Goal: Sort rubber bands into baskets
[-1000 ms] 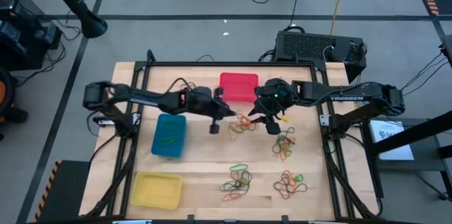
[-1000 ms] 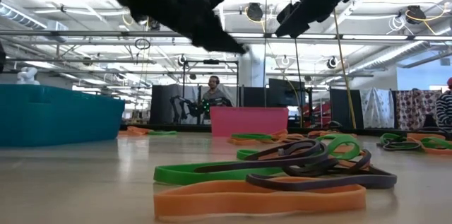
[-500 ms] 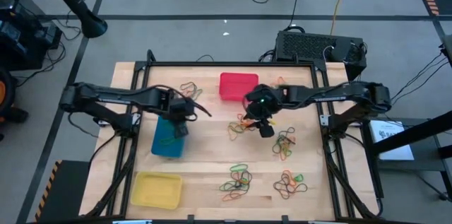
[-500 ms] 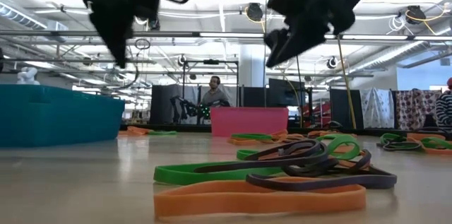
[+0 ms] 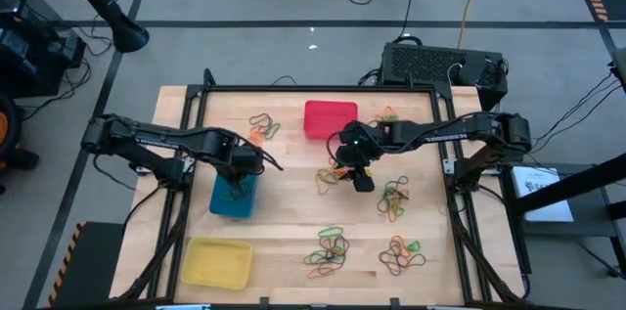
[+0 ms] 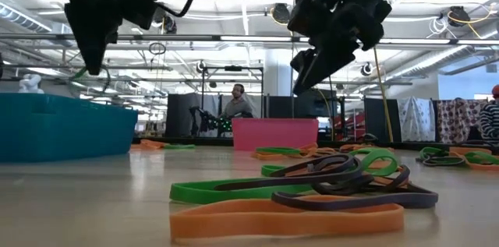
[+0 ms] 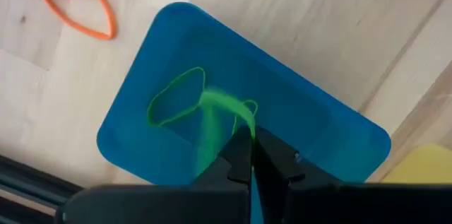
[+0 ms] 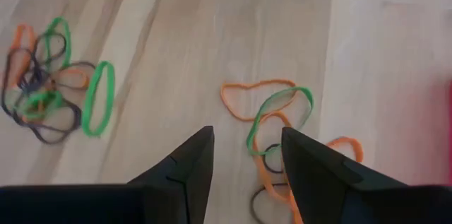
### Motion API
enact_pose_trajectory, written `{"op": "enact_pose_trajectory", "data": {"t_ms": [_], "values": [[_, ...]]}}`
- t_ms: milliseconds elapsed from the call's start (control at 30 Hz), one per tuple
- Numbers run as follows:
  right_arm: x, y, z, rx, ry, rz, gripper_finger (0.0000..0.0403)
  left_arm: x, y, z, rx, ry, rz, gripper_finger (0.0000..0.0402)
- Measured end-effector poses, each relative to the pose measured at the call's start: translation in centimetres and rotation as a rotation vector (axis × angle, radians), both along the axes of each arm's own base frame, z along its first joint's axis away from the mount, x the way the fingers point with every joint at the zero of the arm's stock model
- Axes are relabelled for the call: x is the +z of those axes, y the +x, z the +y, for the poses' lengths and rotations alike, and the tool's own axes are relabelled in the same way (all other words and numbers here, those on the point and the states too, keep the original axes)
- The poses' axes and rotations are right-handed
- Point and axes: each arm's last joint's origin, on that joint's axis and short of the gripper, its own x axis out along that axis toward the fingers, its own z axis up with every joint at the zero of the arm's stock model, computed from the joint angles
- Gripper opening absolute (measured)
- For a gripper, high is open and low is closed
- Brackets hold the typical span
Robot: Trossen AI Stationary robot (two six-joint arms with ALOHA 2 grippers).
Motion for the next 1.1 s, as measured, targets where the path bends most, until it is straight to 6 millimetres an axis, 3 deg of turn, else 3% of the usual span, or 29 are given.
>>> {"op": "enact_pose_trajectory", "data": {"t_ms": [333, 733, 900, 1100], "values": [[-0.7, -1.1, 2.0, -0.106, 0.129, 0.197, 0.016, 0.0, -0.5, -1.0, -0.055, 0.014, 0.042, 0.0021], [1.7, -2.7, 6.3, -0.226, -0.011, 0.169, 0.016, 0.0, -0.9, -1.2, -0.069, 0.073, 0.075, 0.0144], [1.9, -4.2, 8.6, -0.26, -0.048, 0.145, 0.016, 0.1, 0.6, -1.5, -0.131, 0.087, -0.088, 0.0152], [0.4, -6.1, 11.6, -0.34, -0.018, 0.096, 0.016, 1.7, 4.5, -3.4, -0.4, 0.133, -0.554, 0.0153]]}}
